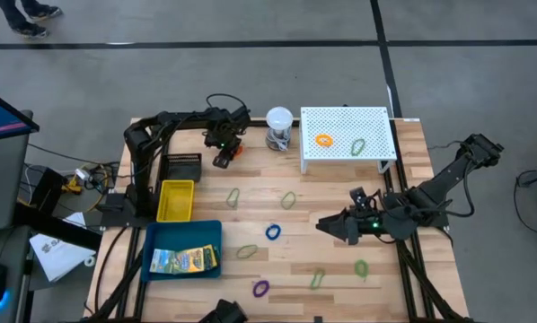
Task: Pick & Place Office Desk Supplies
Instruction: Put the orange spring keychain into the yellow bin
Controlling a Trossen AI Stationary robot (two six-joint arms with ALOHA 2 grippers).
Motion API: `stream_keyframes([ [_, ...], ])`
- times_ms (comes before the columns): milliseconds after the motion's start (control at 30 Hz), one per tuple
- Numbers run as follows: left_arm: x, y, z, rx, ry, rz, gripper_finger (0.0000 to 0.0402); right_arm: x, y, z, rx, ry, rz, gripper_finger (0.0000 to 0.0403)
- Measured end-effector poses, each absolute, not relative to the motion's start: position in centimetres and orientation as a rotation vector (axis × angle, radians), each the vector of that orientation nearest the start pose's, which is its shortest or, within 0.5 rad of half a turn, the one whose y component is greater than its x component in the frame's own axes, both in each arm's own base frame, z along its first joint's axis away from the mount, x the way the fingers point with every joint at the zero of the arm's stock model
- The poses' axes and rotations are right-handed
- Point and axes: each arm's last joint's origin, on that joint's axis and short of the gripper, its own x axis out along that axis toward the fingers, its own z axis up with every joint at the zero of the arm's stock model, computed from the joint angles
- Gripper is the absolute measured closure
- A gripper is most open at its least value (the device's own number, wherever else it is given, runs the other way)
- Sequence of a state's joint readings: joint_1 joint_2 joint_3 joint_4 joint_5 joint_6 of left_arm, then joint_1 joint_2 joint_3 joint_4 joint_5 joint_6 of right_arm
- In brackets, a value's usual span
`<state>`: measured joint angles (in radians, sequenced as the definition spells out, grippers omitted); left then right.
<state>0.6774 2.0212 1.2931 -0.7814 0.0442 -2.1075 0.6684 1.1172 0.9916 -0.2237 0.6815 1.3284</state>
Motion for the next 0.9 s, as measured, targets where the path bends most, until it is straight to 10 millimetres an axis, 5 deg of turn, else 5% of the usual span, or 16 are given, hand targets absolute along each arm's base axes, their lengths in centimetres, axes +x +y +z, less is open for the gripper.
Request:
stream_keyframes([
  [400,28.6,21.4,12.5,-1.987,0.342,1.972,0.0386,19.9,13.4,33.9,1.113,0.216,-0.189,0.0154],
  [567,28.7,20.6,14.3,-1.882,0.278,1.940,0.0390,19.9,13.4,33.9,1.099,0.217,-0.187,0.0154],
  [767,28.4,18.4,20.3,-1.680,0.014,1.832,0.0395,20.0,13.4,33.9,1.061,0.216,-0.179,0.0154],
  [900,26.5,16.5,24.4,-1.574,-0.320,1.777,0.0396,19.9,13.7,34.1,1.040,0.213,-0.152,0.0154],
])
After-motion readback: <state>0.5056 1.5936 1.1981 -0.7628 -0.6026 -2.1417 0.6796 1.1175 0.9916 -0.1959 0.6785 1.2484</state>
